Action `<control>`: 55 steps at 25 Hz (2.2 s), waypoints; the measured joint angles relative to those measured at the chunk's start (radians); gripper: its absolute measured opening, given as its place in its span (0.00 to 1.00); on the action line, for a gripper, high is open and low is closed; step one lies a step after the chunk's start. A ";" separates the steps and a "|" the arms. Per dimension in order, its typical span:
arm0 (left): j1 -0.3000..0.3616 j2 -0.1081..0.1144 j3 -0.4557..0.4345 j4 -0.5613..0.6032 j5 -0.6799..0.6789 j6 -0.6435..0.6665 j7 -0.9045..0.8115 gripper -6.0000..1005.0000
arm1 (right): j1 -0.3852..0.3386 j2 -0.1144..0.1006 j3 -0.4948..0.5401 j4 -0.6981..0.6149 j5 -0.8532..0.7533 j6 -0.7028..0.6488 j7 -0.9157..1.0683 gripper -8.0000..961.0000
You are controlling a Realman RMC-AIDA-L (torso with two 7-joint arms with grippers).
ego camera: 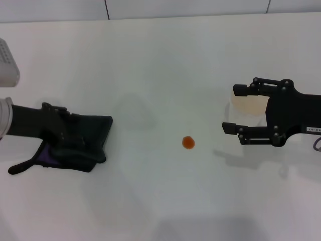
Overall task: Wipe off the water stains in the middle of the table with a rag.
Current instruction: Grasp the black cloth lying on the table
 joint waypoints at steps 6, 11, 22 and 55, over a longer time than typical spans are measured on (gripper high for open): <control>0.000 -0.002 -0.004 0.044 -0.025 0.008 0.001 0.68 | 0.000 0.000 0.000 0.000 0.000 0.000 0.000 0.83; -0.002 0.002 -0.003 0.050 -0.029 0.036 -0.001 0.67 | 0.000 0.000 -0.001 -0.002 0.008 -0.002 0.001 0.83; 0.031 0.003 0.000 0.073 -0.017 0.054 -0.007 0.65 | 0.000 0.000 -0.002 -0.002 0.014 -0.003 0.002 0.83; 0.034 -0.009 0.001 0.050 0.027 0.029 0.000 0.54 | 0.002 0.000 -0.011 -0.002 0.014 0.006 0.002 0.83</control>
